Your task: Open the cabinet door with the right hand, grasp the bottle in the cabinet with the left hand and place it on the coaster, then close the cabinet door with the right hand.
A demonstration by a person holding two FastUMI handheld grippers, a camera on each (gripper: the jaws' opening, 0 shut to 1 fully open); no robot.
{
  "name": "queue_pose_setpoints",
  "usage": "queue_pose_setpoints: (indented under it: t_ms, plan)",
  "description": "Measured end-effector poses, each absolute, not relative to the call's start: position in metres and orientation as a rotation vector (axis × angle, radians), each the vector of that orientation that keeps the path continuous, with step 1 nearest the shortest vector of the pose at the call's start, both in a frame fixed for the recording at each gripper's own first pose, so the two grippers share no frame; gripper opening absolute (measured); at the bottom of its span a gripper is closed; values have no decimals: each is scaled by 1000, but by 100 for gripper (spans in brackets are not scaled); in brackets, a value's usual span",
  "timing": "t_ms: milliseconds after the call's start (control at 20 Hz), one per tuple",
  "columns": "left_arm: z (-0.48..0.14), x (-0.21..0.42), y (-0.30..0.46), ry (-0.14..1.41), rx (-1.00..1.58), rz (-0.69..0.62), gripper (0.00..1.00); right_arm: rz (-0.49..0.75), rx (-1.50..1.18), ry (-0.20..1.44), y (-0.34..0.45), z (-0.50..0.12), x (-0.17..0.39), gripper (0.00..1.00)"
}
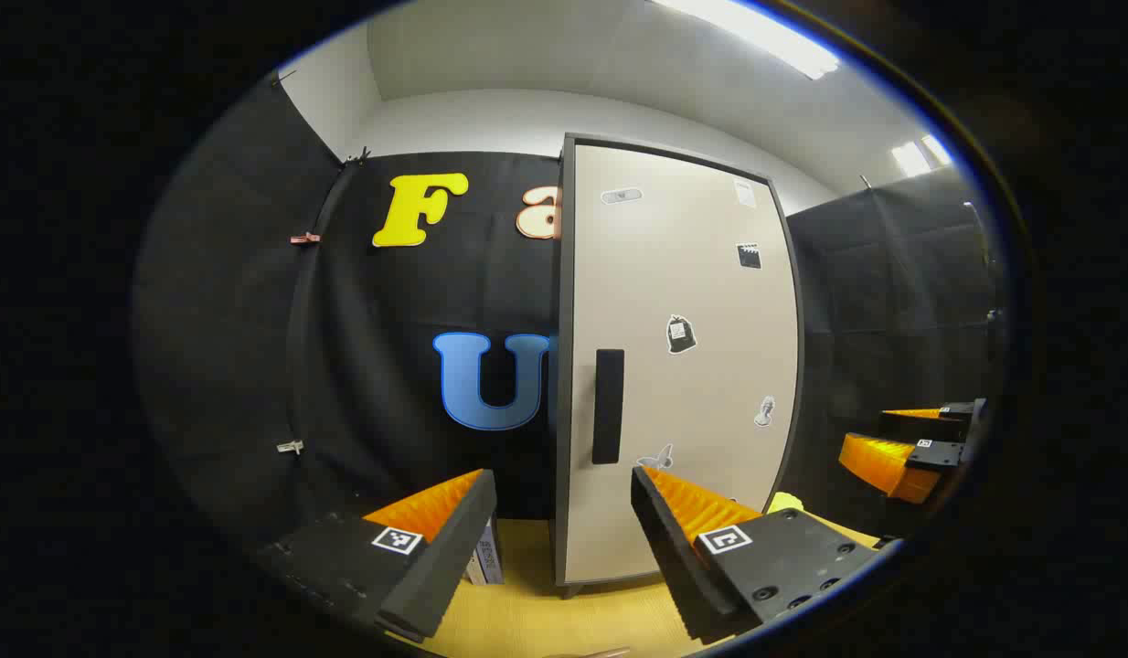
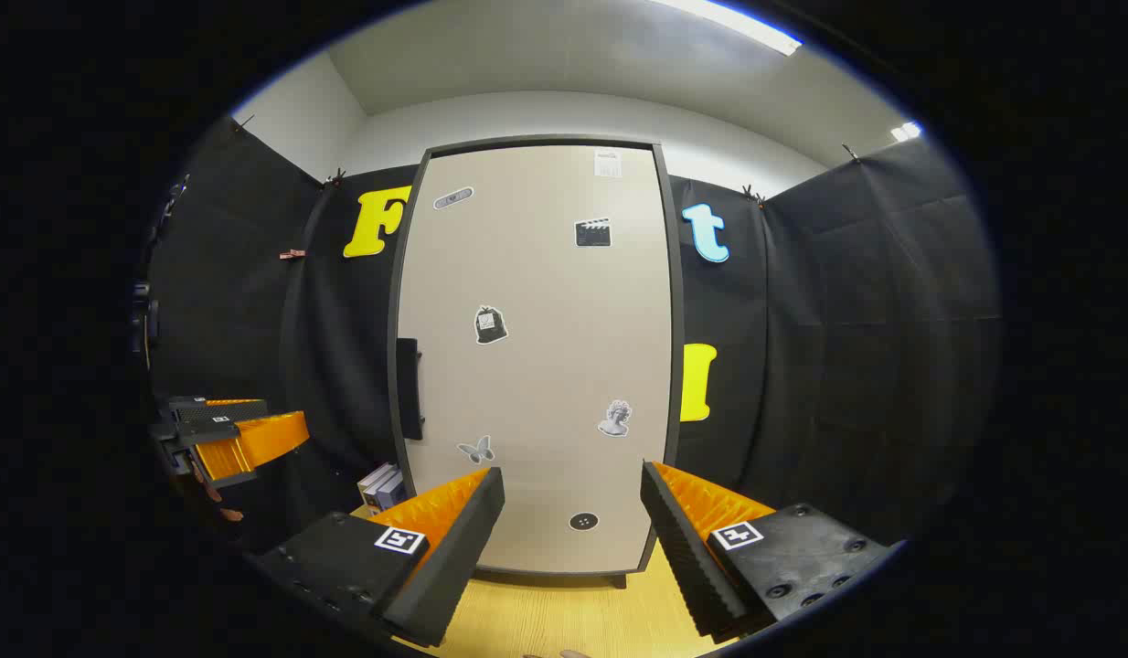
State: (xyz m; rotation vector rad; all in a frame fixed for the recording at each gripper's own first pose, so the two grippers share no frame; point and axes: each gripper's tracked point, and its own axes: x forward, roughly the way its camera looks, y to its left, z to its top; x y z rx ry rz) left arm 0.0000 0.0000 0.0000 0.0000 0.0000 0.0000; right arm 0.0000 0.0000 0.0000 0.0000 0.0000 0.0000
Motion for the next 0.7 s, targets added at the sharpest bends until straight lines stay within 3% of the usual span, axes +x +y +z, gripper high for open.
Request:
queue_pose_setpoints:
  t_ms: [700]
  plan:
    - [-4, 2, 15, 6, 2, -9, 94, 14, -12, 1, 24, 1, 7, 98]
